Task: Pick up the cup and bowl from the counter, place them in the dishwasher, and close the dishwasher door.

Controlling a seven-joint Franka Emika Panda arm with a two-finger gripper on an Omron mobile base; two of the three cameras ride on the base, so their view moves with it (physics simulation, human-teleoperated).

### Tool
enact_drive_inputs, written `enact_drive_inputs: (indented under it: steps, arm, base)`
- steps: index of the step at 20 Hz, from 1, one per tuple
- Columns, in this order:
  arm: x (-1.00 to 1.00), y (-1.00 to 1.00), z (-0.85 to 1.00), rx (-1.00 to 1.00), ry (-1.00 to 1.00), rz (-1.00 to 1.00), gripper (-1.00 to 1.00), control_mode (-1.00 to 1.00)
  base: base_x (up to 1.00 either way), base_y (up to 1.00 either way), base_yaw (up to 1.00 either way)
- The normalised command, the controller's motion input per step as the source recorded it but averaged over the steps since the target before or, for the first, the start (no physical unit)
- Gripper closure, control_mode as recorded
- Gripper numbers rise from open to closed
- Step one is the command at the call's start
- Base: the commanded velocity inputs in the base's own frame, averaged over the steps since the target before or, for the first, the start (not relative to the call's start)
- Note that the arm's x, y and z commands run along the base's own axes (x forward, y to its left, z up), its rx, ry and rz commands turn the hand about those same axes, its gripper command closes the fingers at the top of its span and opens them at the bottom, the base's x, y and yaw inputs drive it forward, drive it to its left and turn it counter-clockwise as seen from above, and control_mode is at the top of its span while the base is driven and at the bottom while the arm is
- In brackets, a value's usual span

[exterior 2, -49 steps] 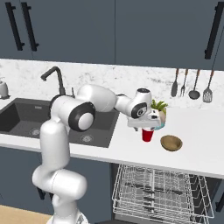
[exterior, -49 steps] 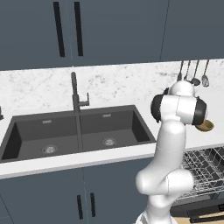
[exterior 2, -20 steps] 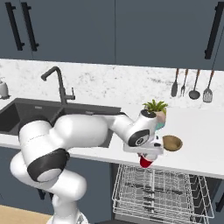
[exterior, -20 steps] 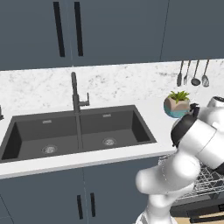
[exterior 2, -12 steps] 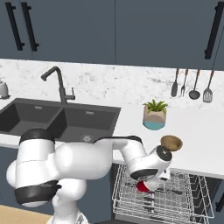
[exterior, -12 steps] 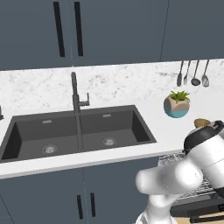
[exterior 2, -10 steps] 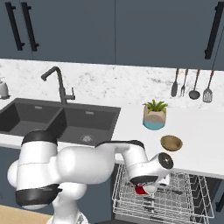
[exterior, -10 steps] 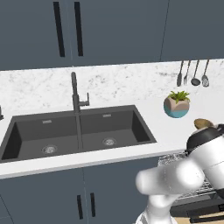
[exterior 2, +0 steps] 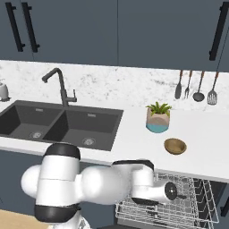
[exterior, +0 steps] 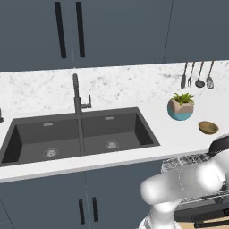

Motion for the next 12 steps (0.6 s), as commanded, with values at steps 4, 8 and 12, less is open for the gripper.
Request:
enact_drive_inputs:
  steps: [4, 8, 12]
  arm:
    - [0.34, 0.06, -0.53, 0.00, -0.12, 0.00, 1.00, -1.00]
    - [0.36, 0.08, -0.13, 0.00, -0.09, 0.00, 1.00, -1.00]
    - [0.25, 0.01, -0.13, 0.00, 0.01, 0.00, 1.00, -1.00]
  base:
    - [0.00, 0.00, 0.00]
    - [0.00, 0.00, 0.00]
    - [0.00, 0.00, 0.00]
